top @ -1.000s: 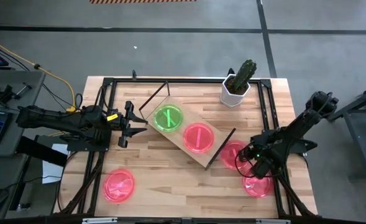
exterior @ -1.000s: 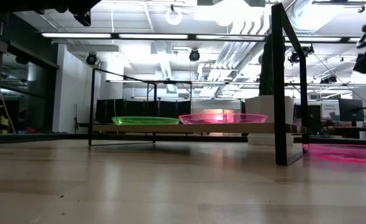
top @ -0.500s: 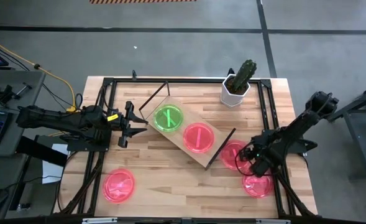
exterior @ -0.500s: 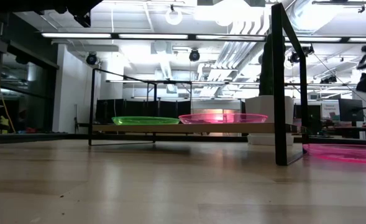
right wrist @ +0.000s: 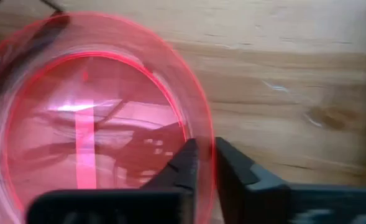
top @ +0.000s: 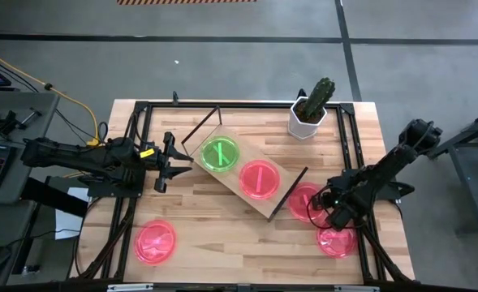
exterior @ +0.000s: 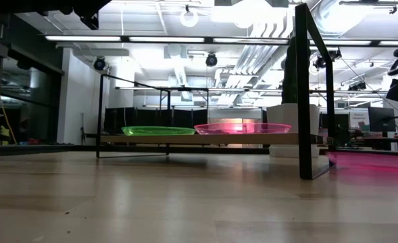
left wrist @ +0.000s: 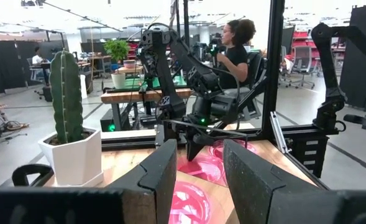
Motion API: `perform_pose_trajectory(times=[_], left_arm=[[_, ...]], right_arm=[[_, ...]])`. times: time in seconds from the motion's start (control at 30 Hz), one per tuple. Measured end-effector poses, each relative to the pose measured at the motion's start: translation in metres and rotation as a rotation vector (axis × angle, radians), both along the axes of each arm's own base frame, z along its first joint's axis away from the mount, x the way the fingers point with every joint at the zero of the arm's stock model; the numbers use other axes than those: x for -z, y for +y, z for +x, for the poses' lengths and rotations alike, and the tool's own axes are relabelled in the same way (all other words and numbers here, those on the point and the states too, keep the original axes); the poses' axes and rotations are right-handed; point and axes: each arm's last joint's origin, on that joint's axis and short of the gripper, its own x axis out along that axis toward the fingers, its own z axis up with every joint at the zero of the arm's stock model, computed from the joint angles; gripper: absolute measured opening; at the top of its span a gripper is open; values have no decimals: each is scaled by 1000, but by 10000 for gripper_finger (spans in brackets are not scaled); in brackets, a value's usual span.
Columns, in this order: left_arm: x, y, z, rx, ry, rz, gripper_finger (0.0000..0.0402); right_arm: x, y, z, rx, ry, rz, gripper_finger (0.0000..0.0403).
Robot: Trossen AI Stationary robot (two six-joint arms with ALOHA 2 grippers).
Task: Place and stack plates onto a shelf
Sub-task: Stack the pink plate on top of the other pink plate on the shelf
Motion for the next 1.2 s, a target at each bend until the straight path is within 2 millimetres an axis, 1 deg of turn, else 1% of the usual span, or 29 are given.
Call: perform_pose_trajectory(times=[0.03,0.13,0.2,0.33,0.47,0.7,0.83,1.03,1.2], left_arm=[[0,0,0,0,0,0,122],[0,0,0,0,0,0,122],[0,0,0,0,0,0,122],[0,0,0,0,-1,1,122],[-1,0,0,0,-7,5,122],[-1,0,0,0,-11,7,122],[-2,0,0,0,-17,7,122],[-2,0,0,-2,-18,25,122],[-2,0,0,-2,-18,25,122]], right_arm=[[0,1,0,-5,-9,-1,12],[0,3,-1,-17,-17,4,17],[-3,7,-2,-38,-17,16,6],[-12,14,-4,-105,-40,49,2],[-23,19,-10,-158,-107,94,1],[-41,22,-17,-252,-255,162,0],[-52,22,-17,-347,-329,207,0],[-69,28,-13,-480,-468,288,0],[-84,36,-7,-543,-627,368,0]])
